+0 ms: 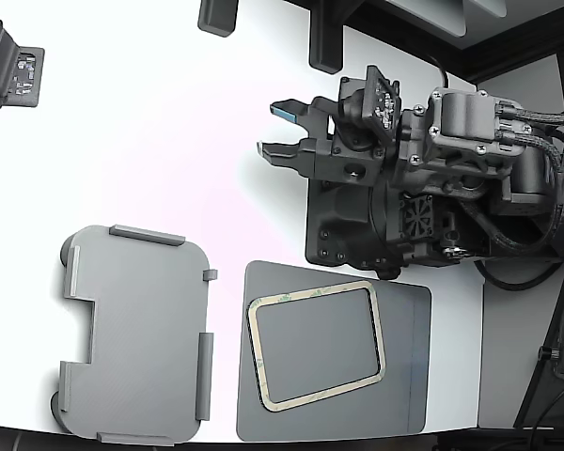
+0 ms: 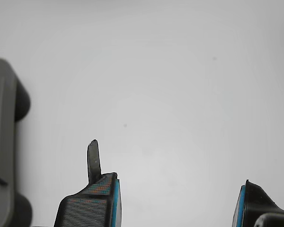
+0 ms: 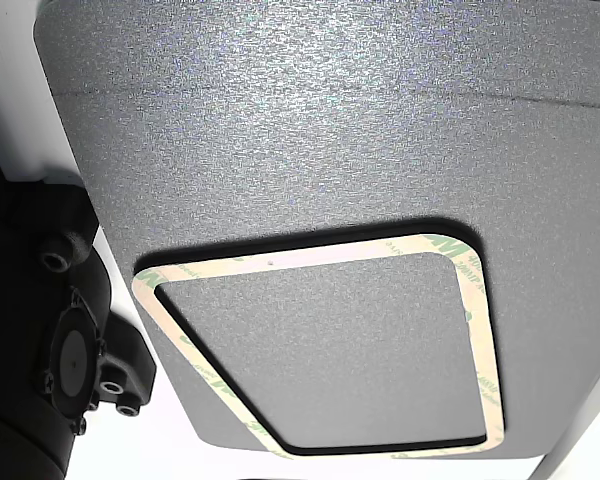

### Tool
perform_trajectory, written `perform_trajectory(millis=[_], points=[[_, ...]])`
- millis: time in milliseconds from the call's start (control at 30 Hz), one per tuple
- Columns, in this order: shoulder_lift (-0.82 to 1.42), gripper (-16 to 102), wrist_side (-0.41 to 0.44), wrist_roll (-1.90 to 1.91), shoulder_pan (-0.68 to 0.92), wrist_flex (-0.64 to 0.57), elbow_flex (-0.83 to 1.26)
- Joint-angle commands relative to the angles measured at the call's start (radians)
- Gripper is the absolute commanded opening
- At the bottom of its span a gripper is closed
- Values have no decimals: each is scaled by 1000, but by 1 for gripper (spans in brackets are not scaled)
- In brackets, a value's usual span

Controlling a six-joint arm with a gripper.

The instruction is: Grab top frame and put it into gray box.

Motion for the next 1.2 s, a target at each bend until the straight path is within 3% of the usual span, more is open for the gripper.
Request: perform_trajectory(millis=[0,367,600,933,1167], points=[[21,100,-31,-20,-11,-9,-21],[18,100,-31,-21,-9,-8,-32],[-143,97,-58,-83,8,-3,-210],[-440,99,-21,-973,225,199,-580],[-589,95,-120,-1540,377,414,-762]])
